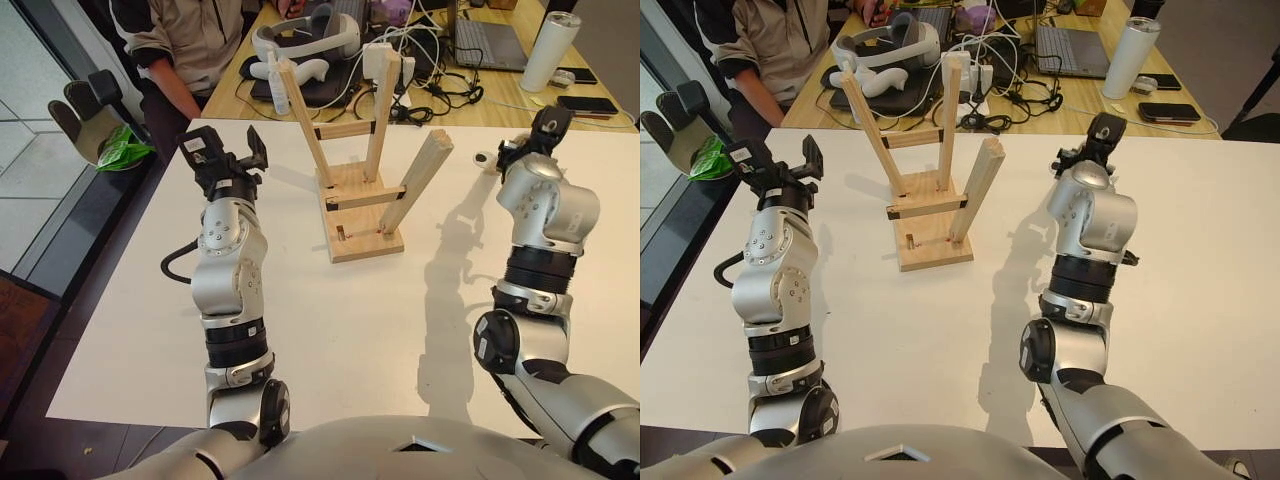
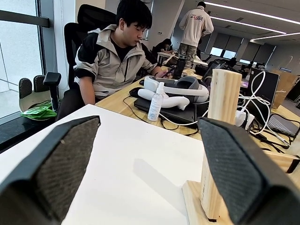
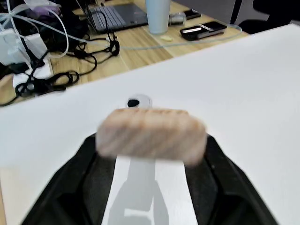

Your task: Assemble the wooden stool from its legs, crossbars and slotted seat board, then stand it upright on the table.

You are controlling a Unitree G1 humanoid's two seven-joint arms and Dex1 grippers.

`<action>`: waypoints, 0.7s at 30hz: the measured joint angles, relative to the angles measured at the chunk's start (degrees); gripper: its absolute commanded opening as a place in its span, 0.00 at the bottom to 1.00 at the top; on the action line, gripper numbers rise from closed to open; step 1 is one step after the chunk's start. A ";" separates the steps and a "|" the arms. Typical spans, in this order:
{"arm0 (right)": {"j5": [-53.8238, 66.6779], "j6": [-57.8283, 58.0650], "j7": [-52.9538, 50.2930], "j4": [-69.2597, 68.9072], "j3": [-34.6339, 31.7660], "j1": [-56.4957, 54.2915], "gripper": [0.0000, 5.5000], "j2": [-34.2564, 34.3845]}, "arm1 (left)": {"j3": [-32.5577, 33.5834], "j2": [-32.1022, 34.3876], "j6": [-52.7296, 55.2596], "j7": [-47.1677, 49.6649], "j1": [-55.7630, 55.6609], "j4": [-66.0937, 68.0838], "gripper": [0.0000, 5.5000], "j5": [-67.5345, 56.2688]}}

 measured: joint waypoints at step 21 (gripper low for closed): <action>17.64 23.67 1.72 -23.19 0.11 19.65 0.73 -6.85 | -0.61 -1.49 3.83 0.92 2.88 -6.84 0.70 0.15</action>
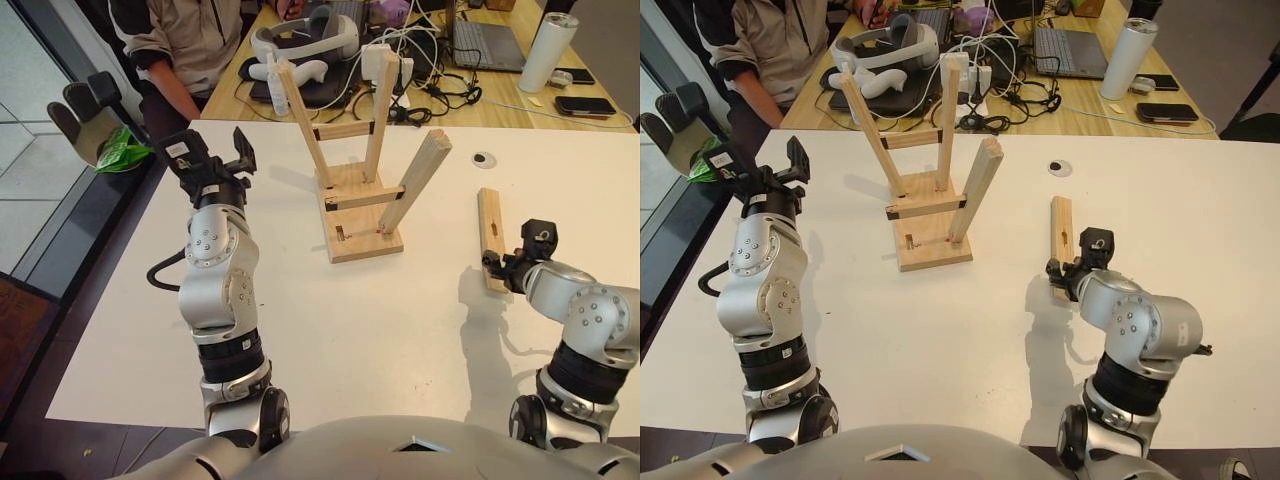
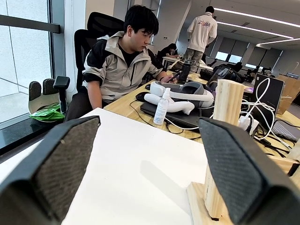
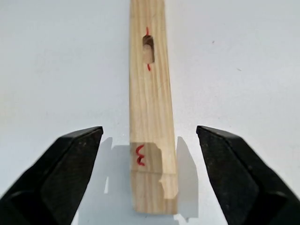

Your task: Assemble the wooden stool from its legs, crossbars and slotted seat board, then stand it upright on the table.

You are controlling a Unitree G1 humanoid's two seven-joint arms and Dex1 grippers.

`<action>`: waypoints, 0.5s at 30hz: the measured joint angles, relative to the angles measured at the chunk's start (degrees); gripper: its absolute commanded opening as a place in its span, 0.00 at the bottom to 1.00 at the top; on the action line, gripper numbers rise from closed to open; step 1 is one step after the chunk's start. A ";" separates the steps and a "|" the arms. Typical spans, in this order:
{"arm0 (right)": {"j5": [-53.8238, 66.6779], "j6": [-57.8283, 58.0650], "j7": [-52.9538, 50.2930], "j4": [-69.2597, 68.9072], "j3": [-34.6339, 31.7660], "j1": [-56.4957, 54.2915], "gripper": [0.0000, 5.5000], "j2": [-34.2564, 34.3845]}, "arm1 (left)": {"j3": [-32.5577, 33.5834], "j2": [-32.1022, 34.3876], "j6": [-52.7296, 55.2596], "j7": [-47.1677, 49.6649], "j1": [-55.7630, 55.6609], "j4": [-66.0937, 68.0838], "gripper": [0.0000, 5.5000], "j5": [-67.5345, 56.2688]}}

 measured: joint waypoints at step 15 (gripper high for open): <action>-11.14 -5.78 2.17 23.20 -11.89 -12.10 0.63 5.26 | -6.30 -2.88 7.52 -0.42 11.27 -8.82 0.70 -0.06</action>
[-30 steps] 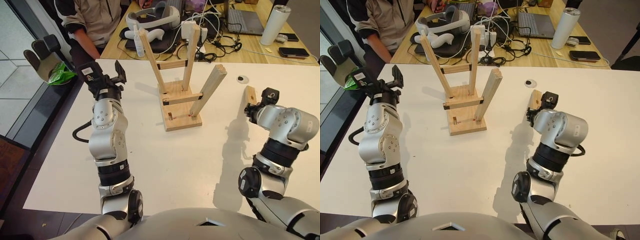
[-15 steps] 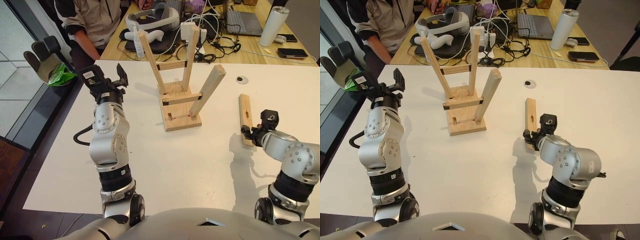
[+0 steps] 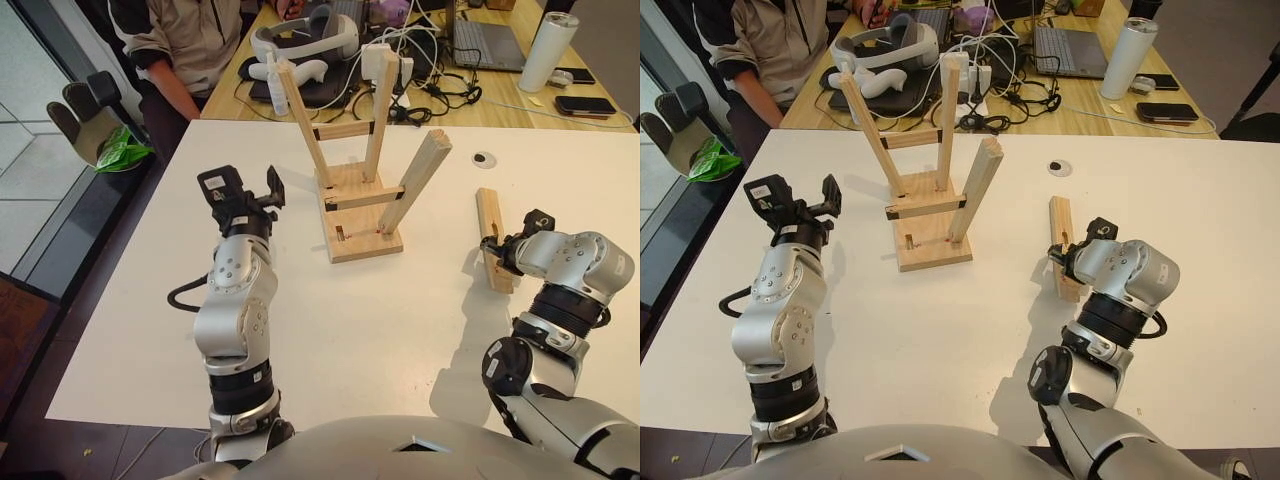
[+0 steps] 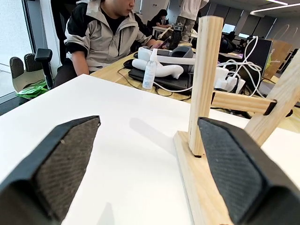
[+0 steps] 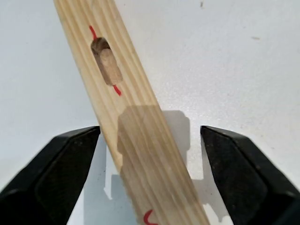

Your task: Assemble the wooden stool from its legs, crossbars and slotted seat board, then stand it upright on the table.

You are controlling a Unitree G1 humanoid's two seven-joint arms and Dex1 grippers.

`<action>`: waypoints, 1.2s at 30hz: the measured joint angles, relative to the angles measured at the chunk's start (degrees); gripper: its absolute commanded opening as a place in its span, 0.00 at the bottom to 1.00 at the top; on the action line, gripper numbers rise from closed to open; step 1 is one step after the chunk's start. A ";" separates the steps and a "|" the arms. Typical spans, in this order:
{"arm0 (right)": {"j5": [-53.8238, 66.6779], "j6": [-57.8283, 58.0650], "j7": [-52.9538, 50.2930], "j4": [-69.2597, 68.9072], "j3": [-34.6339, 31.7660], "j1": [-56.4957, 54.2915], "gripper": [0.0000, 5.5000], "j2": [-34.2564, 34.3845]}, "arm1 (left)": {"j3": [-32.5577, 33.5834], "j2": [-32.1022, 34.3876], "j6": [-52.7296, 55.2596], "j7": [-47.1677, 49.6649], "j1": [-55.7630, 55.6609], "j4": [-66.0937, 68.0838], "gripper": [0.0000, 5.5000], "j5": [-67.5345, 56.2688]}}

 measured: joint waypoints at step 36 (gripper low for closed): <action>21.07 -36.87 43.31 -17.67 24.38 -18.18 0.39 -14.48 | 28.62 21.31 21.90 -18.52 -50.89 12.52 0.70 -56.39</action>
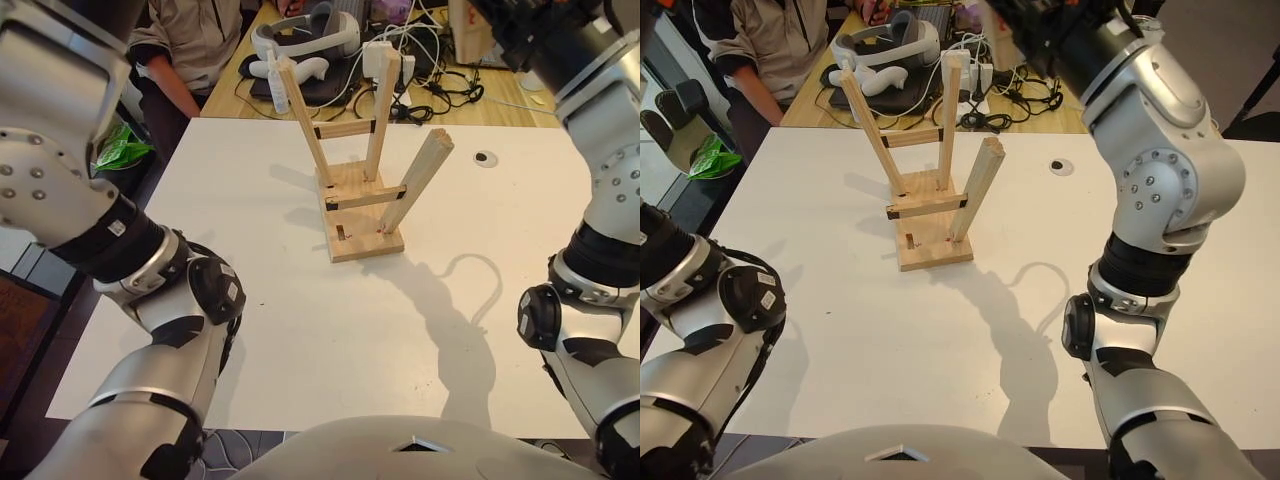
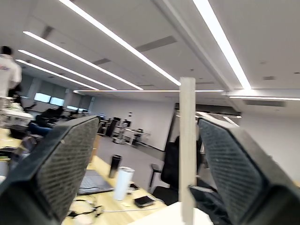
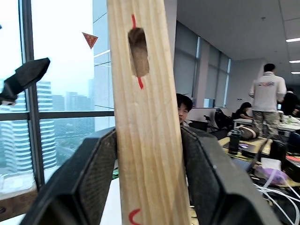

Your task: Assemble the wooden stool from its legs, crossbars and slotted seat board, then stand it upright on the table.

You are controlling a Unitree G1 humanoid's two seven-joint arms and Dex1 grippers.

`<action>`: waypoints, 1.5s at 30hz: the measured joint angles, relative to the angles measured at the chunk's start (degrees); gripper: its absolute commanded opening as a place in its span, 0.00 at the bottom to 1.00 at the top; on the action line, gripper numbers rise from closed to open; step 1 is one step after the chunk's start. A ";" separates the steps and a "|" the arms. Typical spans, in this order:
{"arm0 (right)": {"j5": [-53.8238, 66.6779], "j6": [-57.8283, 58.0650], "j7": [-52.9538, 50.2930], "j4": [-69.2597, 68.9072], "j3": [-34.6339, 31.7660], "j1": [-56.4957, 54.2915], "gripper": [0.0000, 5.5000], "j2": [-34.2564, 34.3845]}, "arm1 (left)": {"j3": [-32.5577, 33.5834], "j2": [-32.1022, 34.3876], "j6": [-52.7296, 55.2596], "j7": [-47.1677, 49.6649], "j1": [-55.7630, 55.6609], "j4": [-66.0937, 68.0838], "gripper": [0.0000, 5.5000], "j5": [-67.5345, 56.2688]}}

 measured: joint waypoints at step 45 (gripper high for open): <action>-6.47 -7.67 11.09 -9.78 19.33 10.32 0.38 -11.65 | -20.23 10.52 -11.80 7.71 13.42 -5.79 0.23 -17.19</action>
